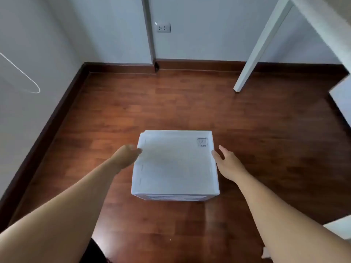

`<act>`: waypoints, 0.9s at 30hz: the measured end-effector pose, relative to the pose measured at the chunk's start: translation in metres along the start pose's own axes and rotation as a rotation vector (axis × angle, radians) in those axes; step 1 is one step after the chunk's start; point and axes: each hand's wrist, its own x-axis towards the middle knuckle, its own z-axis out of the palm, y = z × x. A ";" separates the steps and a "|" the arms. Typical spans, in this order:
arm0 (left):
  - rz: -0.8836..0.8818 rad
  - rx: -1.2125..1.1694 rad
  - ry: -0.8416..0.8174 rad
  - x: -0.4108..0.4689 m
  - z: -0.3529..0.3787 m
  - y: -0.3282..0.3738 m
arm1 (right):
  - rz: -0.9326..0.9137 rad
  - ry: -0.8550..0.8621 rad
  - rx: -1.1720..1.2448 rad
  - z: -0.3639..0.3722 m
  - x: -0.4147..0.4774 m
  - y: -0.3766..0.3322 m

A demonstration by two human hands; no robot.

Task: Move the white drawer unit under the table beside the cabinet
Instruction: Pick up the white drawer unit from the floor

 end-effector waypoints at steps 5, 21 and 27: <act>-0.115 -0.087 0.010 0.023 0.039 -0.035 | -0.015 -0.040 0.048 0.033 0.019 0.018; -0.139 -0.656 -0.195 0.014 0.073 -0.068 | 0.165 -0.050 0.582 0.077 0.025 0.043; -0.162 -0.710 -0.291 -0.025 0.048 -0.036 | 0.238 0.010 0.623 0.034 -0.019 0.023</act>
